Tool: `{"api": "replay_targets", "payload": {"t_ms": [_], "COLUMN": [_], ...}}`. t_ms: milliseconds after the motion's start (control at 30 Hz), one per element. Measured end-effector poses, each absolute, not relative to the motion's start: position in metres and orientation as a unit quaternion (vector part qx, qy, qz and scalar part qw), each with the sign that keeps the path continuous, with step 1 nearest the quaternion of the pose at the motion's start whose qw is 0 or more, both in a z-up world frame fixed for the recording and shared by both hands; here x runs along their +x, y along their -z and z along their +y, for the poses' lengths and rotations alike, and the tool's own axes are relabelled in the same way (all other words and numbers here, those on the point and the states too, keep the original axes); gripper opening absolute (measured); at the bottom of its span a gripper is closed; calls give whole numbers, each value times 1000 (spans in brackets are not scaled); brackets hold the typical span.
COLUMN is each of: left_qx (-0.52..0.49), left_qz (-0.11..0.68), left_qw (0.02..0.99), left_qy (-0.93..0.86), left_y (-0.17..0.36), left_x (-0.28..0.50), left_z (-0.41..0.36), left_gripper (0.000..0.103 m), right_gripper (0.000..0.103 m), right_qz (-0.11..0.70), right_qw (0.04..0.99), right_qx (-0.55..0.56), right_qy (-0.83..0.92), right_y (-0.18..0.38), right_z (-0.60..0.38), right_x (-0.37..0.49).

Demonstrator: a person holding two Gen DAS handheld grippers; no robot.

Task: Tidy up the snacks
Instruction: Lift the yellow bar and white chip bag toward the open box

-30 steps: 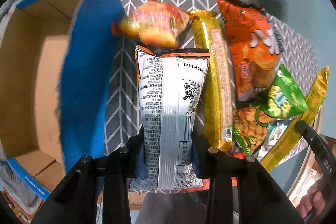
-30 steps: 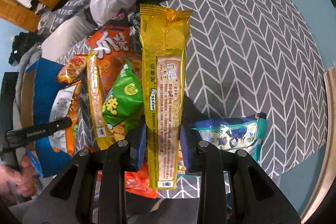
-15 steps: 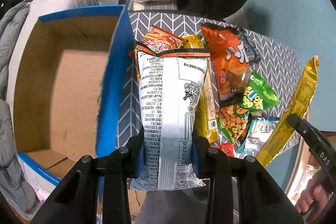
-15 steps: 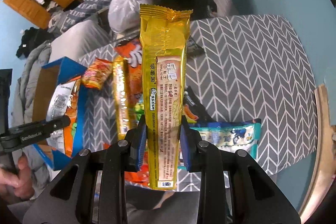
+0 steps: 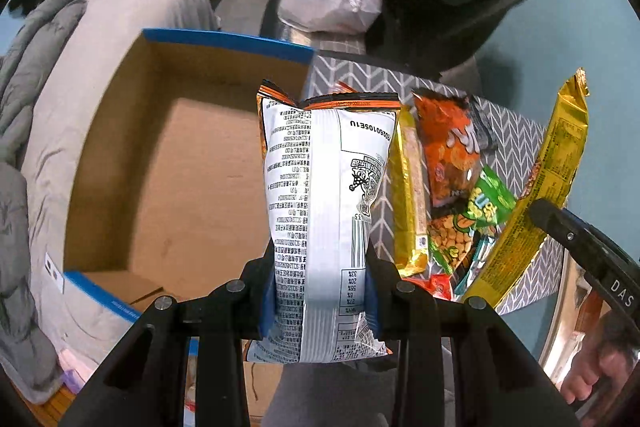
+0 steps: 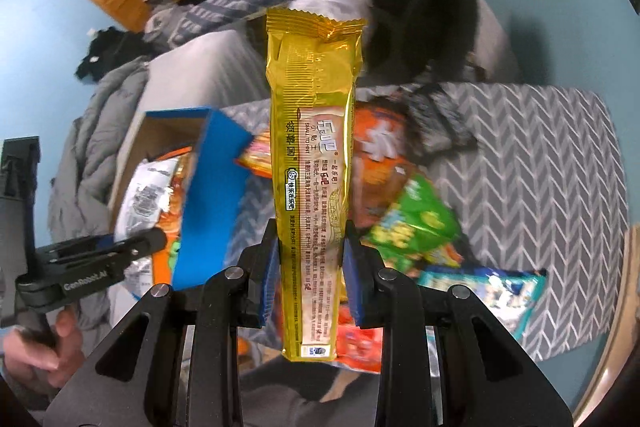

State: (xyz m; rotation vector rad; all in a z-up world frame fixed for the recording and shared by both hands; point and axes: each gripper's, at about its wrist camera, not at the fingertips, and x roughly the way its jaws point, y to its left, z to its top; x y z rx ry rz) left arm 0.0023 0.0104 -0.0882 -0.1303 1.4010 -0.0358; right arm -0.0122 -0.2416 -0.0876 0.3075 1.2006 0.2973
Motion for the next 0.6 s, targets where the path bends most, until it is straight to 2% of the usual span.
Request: {"api": "replay_targets", "payload": {"t_ms": [600], "left_qx": [-117], "left_qz": [617], "left_qw": [773], "left_qy": [-85], "left_y": [77], "left_x": [-17], "left_z": [114], "left_gripper": [35], "right_gripper": [28], "right_qz": [557], "right_qw": [771], "right_qx": [103], "right_qy": [-291], "right_y": [70], "right_z": [-106], "right_x": [27]}}
